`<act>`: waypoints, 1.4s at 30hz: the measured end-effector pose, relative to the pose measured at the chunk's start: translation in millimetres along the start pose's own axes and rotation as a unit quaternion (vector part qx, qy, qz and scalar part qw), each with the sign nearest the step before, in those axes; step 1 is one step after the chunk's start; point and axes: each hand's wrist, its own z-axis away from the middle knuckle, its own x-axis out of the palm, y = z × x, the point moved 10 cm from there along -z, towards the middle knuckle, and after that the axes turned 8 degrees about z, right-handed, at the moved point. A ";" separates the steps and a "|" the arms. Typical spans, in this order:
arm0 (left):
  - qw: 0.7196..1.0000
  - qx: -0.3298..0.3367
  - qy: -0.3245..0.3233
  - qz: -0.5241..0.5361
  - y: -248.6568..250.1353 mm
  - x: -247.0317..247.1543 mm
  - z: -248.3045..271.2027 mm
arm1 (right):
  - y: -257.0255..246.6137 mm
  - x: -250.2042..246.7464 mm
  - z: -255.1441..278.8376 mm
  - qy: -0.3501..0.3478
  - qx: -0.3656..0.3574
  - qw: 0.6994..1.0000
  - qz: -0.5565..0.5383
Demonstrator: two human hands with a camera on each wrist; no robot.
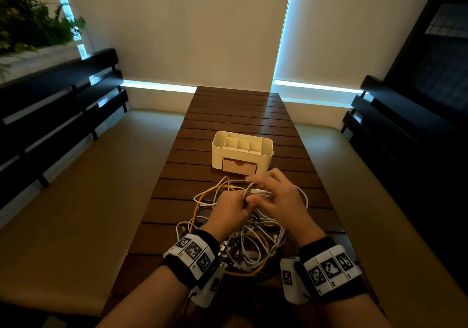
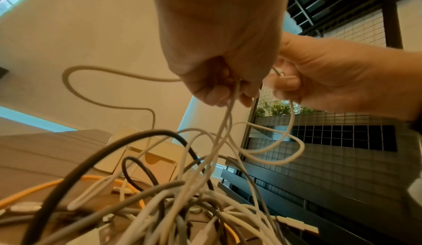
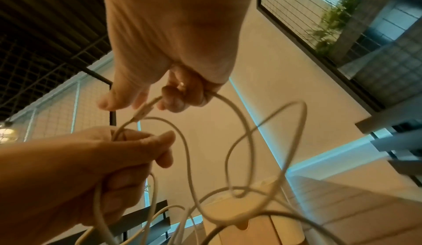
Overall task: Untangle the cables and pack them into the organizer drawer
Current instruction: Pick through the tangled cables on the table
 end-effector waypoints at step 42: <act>0.999 0.046 0.013 -0.021 -0.7 14.4 -2.9 | 19.2 29.9 12.9 -0.212 0.159 0.925 0.273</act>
